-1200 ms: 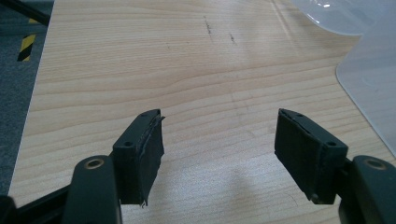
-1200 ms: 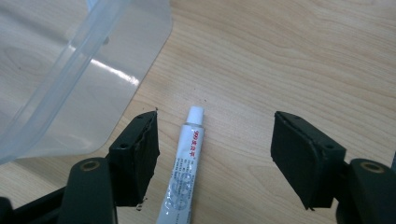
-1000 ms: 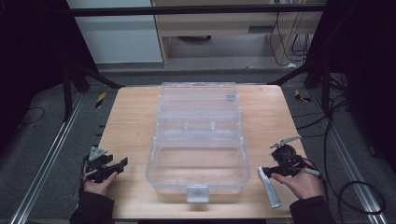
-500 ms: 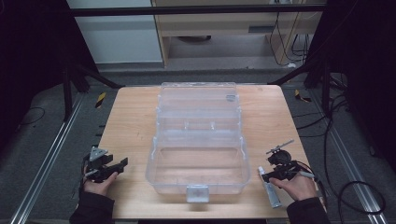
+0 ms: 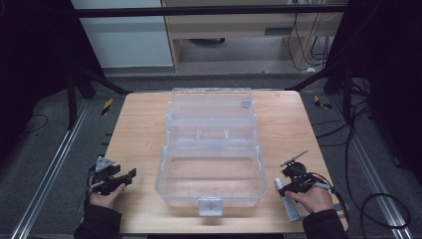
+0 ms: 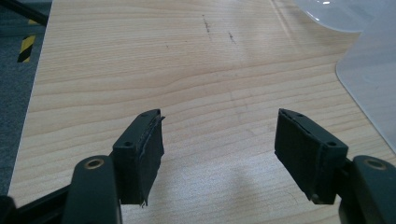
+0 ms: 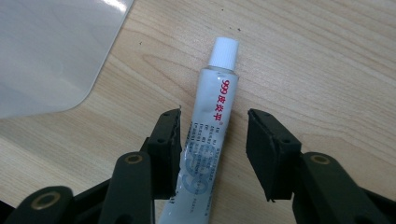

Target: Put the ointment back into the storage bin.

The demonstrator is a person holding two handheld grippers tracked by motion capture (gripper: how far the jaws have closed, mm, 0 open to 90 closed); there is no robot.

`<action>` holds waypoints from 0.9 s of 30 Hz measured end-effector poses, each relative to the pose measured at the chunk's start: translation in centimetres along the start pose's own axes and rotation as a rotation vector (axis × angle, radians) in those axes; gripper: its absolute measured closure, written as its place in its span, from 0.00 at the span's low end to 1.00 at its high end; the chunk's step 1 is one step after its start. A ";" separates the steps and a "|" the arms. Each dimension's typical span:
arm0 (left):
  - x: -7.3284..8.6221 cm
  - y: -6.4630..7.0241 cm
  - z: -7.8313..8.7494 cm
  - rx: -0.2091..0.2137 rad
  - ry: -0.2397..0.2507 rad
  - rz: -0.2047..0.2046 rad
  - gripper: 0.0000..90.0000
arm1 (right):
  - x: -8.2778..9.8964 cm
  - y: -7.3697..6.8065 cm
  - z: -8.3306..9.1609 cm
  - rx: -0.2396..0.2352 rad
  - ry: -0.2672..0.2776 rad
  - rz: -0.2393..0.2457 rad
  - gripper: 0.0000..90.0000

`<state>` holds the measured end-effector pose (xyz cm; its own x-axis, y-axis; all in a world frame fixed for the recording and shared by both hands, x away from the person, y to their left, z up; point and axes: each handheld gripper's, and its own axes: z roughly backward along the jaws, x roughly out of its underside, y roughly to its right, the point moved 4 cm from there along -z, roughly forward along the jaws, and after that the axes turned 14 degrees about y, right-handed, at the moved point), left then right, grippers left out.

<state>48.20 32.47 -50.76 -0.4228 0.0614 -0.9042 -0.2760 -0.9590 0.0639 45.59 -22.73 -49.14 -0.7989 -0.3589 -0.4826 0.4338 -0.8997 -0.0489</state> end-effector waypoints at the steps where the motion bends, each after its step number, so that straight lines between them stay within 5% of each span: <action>1: 0.0 0.0 0.0 0.000 -0.001 0.000 0.36 | 0.0 0.0 -0.2 0.002 -0.011 0.009 0.63; 27: 0.0 0.0 -0.1 0.000 -0.002 -0.002 0.36 | -0.2 -0.3 -1.7 -0.006 -0.073 0.025 0.77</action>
<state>48.25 32.44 -50.82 -0.4244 0.0636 -0.9032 -0.2765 -0.9590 0.0624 46.36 -21.99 -50.47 -0.8159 -0.3983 -0.4191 0.4561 -0.8889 -0.0431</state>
